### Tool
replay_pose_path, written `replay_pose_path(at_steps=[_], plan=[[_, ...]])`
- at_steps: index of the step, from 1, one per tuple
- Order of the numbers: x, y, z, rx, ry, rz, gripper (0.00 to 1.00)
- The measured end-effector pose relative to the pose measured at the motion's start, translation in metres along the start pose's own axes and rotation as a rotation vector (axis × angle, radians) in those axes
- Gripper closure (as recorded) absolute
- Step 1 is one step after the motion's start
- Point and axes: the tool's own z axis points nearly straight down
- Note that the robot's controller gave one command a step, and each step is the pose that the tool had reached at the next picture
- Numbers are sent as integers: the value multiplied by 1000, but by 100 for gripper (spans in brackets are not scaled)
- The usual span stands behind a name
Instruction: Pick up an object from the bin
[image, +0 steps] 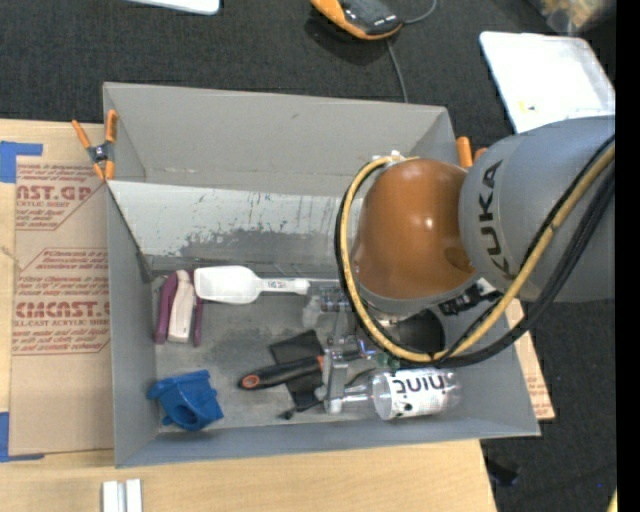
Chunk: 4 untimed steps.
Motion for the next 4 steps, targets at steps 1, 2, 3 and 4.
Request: replay_pose_path(at_steps=[1, 2, 3, 4], plan=[[4, 7, 70, 0, -3, -48, 0], [-7, 19, 116, -1, -9, -69, 0], [-2, -6, 119, -2, -5, -33, 100], [-2, -6, 119, -2, -5, -33, 100]])
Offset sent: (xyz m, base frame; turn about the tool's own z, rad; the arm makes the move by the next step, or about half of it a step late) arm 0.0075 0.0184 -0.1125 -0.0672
